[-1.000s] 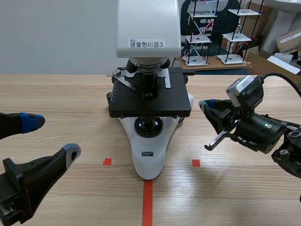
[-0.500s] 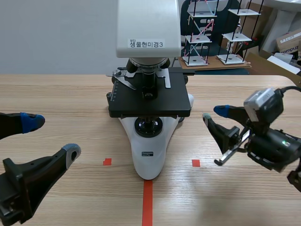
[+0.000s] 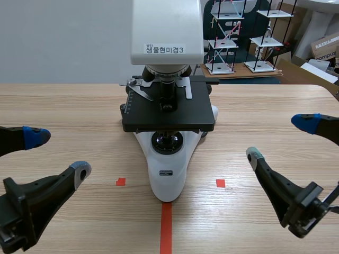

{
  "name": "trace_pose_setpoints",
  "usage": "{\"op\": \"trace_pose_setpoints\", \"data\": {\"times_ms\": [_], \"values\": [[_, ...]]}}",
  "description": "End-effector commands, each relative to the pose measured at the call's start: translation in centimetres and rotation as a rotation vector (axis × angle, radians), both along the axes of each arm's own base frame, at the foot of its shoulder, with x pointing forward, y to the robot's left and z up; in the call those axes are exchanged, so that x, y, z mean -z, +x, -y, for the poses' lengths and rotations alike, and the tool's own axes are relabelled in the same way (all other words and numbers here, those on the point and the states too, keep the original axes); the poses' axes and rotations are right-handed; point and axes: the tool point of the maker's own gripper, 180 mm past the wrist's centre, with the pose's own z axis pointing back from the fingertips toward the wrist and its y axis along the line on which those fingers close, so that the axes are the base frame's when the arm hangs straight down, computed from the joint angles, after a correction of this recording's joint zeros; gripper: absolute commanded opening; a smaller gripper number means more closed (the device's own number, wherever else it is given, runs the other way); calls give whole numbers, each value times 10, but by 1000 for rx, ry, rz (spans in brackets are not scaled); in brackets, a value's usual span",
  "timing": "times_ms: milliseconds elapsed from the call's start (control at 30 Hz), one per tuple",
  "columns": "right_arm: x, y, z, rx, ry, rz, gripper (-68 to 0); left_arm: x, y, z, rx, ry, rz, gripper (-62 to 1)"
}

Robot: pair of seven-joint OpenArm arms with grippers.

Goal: Return to the home posture

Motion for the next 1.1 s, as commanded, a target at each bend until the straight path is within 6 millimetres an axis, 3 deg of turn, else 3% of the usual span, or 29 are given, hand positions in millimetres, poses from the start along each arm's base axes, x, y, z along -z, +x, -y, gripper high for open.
{"op": "trace_pose_setpoints", "data": {"times_ms": [0, 1067], "values": [[-8, 5, 2, 12, 3, 11, -110, -5, 1, 0, -5, -17, 17, -69], [-10, 5, 1, 30, 29, -21, -109, -5, 1, 0, -5, -17, 17, -69]]}}
